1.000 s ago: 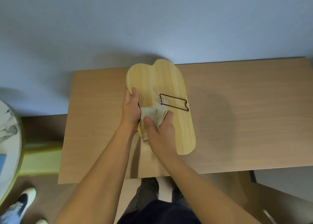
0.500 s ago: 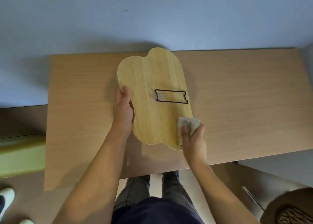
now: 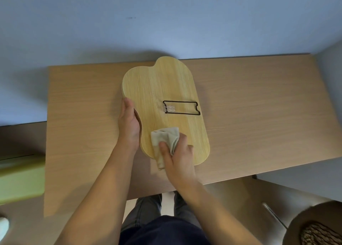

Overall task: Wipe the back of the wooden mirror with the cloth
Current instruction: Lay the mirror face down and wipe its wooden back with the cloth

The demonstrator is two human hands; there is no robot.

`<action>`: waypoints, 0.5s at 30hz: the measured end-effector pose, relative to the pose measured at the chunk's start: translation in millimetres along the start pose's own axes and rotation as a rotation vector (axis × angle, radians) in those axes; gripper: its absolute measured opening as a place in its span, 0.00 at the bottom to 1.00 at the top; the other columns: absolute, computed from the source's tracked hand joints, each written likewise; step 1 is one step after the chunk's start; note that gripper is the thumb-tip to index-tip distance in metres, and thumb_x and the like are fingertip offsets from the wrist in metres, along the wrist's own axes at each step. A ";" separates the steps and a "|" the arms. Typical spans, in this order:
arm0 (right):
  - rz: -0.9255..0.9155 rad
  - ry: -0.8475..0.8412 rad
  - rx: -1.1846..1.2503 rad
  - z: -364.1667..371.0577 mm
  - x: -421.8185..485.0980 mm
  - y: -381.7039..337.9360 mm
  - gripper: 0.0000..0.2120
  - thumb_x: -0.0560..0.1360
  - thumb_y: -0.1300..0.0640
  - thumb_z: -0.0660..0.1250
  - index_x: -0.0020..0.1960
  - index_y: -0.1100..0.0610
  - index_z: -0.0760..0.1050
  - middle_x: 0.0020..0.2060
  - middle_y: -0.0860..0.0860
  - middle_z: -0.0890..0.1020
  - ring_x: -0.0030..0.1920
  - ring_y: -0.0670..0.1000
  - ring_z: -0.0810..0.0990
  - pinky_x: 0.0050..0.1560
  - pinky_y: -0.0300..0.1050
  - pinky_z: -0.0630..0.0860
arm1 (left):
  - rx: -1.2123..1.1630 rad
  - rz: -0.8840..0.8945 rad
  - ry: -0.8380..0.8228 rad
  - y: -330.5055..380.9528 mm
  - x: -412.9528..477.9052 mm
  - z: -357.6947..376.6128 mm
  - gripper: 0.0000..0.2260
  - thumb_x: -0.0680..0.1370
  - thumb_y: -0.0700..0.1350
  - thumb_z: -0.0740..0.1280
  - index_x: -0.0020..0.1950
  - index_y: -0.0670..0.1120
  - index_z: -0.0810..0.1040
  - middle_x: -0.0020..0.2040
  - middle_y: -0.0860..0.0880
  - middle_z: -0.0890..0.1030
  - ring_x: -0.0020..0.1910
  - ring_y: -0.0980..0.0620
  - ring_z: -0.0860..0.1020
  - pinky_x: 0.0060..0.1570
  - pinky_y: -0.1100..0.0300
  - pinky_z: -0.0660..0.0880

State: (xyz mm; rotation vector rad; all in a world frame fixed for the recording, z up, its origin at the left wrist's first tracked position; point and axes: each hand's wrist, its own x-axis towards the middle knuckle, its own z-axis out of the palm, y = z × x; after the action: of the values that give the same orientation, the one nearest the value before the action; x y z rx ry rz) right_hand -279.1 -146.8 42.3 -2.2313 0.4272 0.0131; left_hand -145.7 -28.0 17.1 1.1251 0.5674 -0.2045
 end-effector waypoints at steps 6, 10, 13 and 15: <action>0.194 0.118 -0.041 -36.8 3.9 61.9 0.20 0.80 0.38 0.60 0.53 0.55 0.65 0.35 0.53 0.80 0.34 0.62 0.82 0.33 0.56 0.81 | 0.004 -0.009 -0.002 -5.5 2.3 -3.4 0.25 0.84 0.60 0.62 0.78 0.51 0.73 0.64 0.59 0.85 0.63 0.60 0.83 0.63 0.60 0.80; 0.290 0.159 -0.117 -55.7 8.4 94.7 0.14 0.83 0.46 0.63 0.50 0.53 0.62 0.33 0.53 0.78 0.36 0.65 0.80 0.42 0.65 0.80 | -0.074 -0.036 -0.058 -9.0 -1.6 -1.1 0.25 0.84 0.59 0.60 0.78 0.49 0.72 0.71 0.51 0.82 0.70 0.52 0.80 0.72 0.48 0.74; 0.340 0.199 -0.157 -65.7 15.1 102.8 0.12 0.83 0.52 0.64 0.51 0.56 0.62 0.34 0.51 0.77 0.36 0.64 0.79 0.52 0.67 0.78 | -0.103 -0.031 -0.082 -9.6 -3.2 0.2 0.25 0.84 0.59 0.60 0.78 0.50 0.72 0.73 0.50 0.81 0.72 0.50 0.79 0.75 0.43 0.71; 0.387 0.271 -0.117 -67.0 23.7 92.4 0.12 0.83 0.52 0.64 0.54 0.57 0.63 0.36 0.51 0.78 0.37 0.63 0.81 0.51 0.66 0.79 | -0.109 -0.029 -0.084 -8.7 -2.7 -0.1 0.25 0.84 0.59 0.60 0.79 0.50 0.71 0.74 0.49 0.80 0.72 0.50 0.78 0.76 0.42 0.70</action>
State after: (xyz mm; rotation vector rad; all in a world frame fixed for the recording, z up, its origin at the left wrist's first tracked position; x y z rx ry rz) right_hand -294.3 -258.5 12.7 -2.2372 1.0245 -0.0624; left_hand -151.7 -32.0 11.6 0.9984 0.5140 -0.2417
